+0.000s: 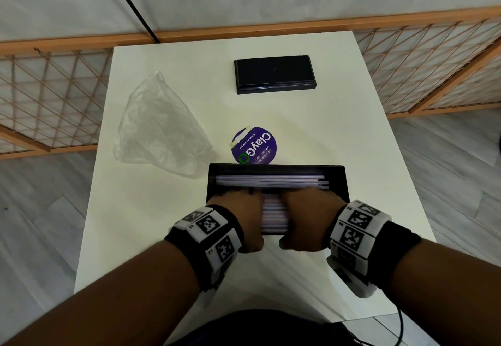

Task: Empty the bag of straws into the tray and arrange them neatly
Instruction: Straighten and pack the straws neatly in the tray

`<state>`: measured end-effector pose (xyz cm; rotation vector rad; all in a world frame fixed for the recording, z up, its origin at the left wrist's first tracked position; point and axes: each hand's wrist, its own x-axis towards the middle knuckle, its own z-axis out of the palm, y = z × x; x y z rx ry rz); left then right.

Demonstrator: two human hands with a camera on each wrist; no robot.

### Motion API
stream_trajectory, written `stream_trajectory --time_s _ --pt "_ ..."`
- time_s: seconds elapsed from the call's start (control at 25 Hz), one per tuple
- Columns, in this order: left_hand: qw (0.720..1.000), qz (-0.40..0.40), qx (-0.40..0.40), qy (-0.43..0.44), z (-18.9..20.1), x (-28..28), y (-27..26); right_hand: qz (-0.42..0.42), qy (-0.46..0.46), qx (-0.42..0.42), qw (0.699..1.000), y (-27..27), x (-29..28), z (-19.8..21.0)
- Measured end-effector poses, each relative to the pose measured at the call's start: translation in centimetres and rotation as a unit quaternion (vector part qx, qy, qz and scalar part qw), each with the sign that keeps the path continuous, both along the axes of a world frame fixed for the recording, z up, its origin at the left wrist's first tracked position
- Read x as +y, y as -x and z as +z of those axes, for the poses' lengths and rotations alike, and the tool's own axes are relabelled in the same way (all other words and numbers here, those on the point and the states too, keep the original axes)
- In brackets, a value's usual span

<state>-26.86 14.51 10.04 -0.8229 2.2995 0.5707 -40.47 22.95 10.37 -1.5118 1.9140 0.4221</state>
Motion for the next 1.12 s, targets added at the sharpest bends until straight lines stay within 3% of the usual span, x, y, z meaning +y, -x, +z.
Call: stream_trajectory --time_s 0.24,0.36,0.44,0.6,0.8,1.12 --pt "1.000 -0.012 -0.004 0.000 0.2 -0.2 0.1 -0.002 0.012 -0.003 1.000 0.1 -0.1 -0.3" --pt "0.997 -0.040 0.043 0.043 1.2 0.1 -0.4 0.018 0.002 0.002 1.000 0.2 -0.2 -0.3" --pt "0.997 -0.048 0.060 0.026 1.6 0.4 -1.0 0.027 -0.006 0.019 0.999 0.1 -0.1 -0.1" --pt "0.998 -0.052 0.025 0.025 0.8 0.4 -1.6 0.050 0.031 0.053 0.997 -0.2 0.7 0.6" --pt "0.998 -0.051 0.029 0.015 0.0 0.0 -0.8 0.002 0.007 -0.002 1.000 0.0 0.5 0.5" --pt "1.000 -0.028 -0.001 -0.001 -0.6 -0.3 -0.5 -0.004 -0.011 -0.001 1.000 0.2 0.3 0.3"
